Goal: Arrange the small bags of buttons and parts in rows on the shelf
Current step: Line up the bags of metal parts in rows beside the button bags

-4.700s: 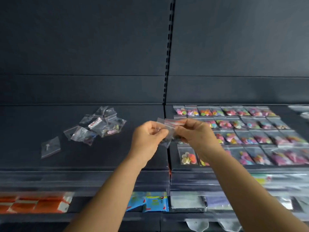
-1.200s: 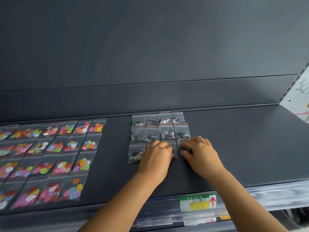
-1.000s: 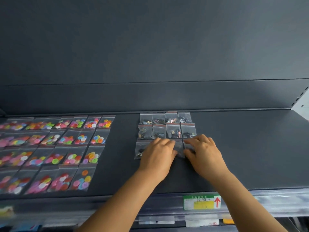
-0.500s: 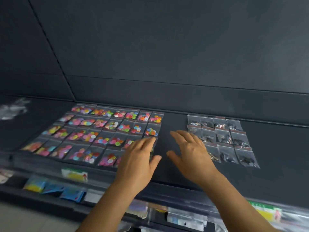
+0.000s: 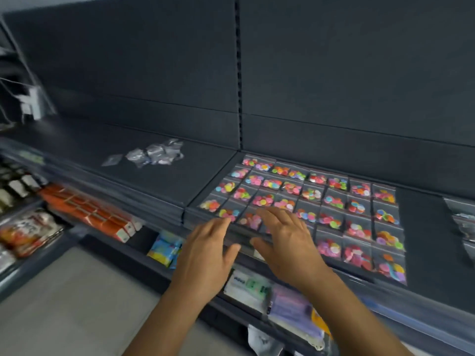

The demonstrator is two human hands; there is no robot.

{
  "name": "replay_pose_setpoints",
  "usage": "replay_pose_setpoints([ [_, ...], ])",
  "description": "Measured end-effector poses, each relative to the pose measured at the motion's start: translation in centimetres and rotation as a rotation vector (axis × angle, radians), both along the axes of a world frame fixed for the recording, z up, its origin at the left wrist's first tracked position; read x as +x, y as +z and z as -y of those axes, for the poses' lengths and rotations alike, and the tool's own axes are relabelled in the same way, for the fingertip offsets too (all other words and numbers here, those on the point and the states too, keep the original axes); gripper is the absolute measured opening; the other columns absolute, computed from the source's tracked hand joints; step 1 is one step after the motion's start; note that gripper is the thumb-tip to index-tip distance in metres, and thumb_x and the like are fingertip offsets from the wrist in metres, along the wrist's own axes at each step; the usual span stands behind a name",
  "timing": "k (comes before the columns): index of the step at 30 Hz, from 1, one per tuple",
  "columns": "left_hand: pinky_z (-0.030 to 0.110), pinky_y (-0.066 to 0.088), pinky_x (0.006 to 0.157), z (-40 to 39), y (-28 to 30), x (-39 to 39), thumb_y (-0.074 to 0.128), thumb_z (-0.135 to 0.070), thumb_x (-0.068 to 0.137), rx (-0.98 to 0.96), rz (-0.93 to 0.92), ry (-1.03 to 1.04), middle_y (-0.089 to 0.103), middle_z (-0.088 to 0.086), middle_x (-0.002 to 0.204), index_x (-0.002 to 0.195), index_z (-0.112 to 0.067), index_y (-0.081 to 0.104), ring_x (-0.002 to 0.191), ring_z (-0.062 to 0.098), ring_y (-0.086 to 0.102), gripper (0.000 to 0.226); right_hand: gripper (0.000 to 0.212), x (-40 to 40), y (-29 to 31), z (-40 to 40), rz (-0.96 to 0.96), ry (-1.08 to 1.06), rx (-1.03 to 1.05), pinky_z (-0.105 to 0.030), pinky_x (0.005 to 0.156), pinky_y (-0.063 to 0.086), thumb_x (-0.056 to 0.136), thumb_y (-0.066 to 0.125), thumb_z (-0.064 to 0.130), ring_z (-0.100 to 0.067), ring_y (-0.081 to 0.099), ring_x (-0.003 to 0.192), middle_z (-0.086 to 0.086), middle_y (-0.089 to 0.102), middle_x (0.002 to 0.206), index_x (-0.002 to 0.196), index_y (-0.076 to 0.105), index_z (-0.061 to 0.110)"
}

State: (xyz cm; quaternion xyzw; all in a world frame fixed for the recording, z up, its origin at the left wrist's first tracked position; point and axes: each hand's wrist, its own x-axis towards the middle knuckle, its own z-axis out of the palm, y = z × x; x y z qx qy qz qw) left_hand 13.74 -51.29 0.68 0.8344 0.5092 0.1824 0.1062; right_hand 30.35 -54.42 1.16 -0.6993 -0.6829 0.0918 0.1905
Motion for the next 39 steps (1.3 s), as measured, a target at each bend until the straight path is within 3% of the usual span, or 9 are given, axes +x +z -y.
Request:
replay_pose_setpoints([
  [16, 0.025, 0.026, 0.109, -9.1, -1.5, -15.8, 0.047, -0.039, 0.095, 0.0, 0.012, 0.224, 0.039, -0.003, 0.145, 0.147, -0.02, 0.029, 0.134, 0.014, 0.033, 0.058, 0.059, -15.9, -1.0, -12.7, 0.004, 0.231, -0.029, -0.029, 0.115, 0.013, 0.093, 0.048, 0.044, -0.012, 0.02, 0.14, 0.009, 0.028, 0.151, 0.146, 0.028, 0.027],
  [29, 0.024, 0.023, 0.11, -25.2, -0.5, -20.5, 0.045, -0.039, 0.096, 0.003, 0.004, 0.278, 0.037, -0.002, 0.148, 0.148, -0.022, 0.025, 0.136, 0.014, 0.029, 0.058, 0.059, -20.0, -0.3, -29.4, -0.005, 0.273, -0.027, -0.034, 0.117, 0.014, 0.093, 0.049, 0.045, -0.013, 0.019, 0.142, 0.006, 0.028, 0.152, 0.145, 0.03, 0.026],
  [39, 0.03, 0.03, 0.11, -34.4, -2.3, -23.6, 0.046, -0.039, 0.096, -0.033, -0.052, 0.317, 0.041, 0.0, 0.145, 0.146, -0.02, 0.031, 0.133, 0.019, 0.036, 0.056, 0.045, -22.4, -0.8, -38.1, -0.008, 0.267, -0.018, -0.033, 0.114, 0.023, 0.092, 0.056, 0.032, -0.017, 0.033, 0.135, 0.005, 0.043, 0.142, 0.135, 0.045, 0.023],
])
